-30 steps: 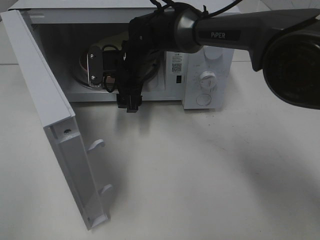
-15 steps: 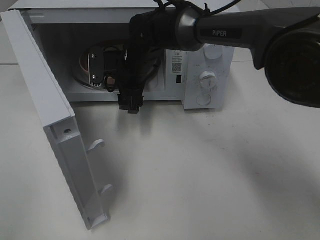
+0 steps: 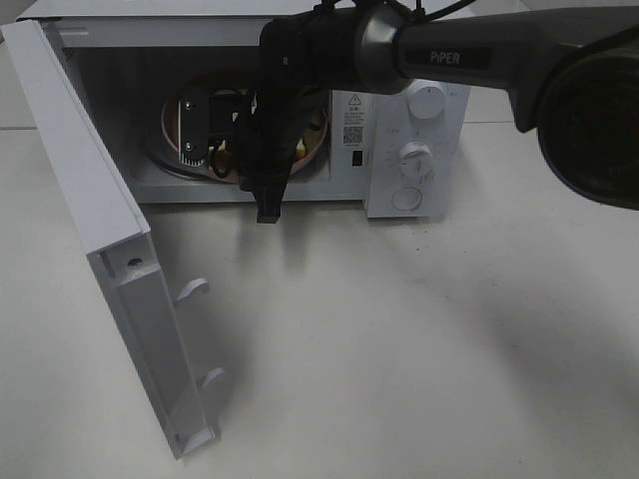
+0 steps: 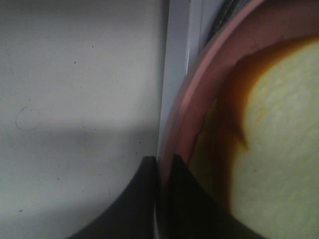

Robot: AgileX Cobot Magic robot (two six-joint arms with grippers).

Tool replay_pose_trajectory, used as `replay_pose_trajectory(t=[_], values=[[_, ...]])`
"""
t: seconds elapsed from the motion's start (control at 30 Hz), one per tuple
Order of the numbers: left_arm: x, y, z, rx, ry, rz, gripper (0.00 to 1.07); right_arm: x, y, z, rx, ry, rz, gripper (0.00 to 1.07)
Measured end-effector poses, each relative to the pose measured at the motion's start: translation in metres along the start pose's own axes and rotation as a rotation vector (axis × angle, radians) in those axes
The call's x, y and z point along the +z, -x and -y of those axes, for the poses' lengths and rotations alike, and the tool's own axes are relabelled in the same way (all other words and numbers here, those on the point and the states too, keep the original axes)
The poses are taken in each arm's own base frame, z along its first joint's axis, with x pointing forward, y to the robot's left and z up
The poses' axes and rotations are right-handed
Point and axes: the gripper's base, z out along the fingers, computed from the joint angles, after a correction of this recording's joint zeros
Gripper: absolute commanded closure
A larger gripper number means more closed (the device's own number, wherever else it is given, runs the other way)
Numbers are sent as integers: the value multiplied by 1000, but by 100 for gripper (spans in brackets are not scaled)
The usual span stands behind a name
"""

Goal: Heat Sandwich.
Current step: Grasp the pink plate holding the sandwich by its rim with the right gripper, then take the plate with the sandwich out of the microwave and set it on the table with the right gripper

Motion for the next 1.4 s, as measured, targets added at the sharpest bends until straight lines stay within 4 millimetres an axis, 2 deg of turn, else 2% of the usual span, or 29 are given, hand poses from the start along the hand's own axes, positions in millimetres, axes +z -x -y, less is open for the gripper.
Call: replay_pose_trajectory(t=[0.43,0.67,1.0,1.03,1.4], values=[[0,0,0,0,0,0,9,-1,0,-1,-43,19,-2,107],[0,0,0,0,0,0,9,-16,0,-9,-120,137,-13,107],[0,0,0,0,0,0,9,-30,1,-10,-140,184,-10,107],[0,0,0,0,0,0,9,-36,0,-11,-150,188,-9,107],[0,0,0,0,0,0,9,-54,-8,-33,-264,239,-10,107]])
